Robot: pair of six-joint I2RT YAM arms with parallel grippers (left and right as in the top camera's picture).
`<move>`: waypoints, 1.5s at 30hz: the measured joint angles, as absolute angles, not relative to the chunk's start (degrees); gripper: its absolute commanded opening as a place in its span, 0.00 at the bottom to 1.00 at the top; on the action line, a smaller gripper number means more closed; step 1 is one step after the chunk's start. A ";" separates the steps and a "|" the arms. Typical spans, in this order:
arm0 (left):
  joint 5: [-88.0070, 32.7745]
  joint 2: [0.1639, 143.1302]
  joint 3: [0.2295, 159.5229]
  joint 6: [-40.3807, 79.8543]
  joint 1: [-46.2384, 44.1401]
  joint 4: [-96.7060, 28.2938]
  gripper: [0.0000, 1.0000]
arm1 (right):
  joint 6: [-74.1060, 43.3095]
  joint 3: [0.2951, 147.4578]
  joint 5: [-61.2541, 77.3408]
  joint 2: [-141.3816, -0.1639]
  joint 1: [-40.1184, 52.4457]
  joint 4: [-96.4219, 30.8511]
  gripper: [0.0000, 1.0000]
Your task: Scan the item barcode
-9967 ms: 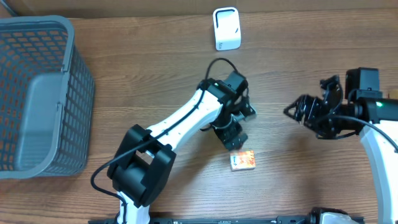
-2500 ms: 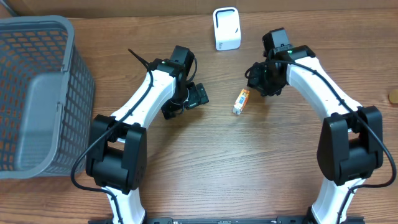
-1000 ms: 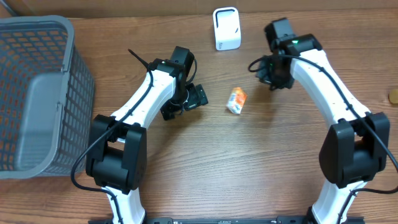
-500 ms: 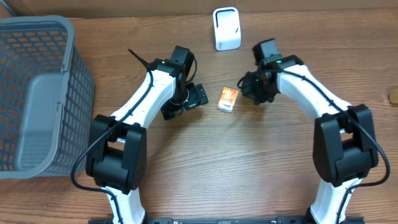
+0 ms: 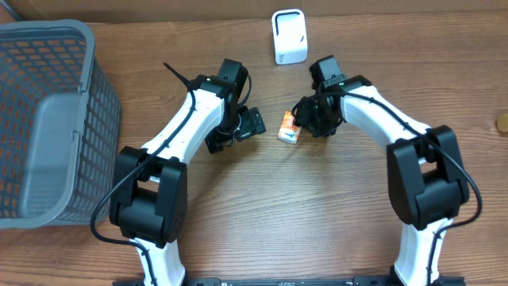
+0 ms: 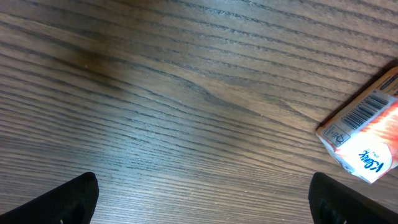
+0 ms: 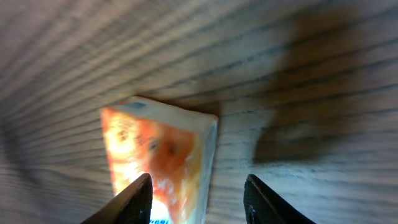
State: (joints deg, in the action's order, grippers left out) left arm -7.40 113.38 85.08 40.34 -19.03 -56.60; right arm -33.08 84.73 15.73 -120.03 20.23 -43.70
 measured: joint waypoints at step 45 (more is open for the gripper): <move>-6.55 113.38 84.99 40.34 -19.03 -55.46 1.00 | 4.86 87.02 86.98 -121.47 -0.23 -45.47 0.04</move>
State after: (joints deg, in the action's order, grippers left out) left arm -6.55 113.38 84.99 40.34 -19.03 -55.46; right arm 4.86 87.02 86.98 -121.47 -0.23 -45.47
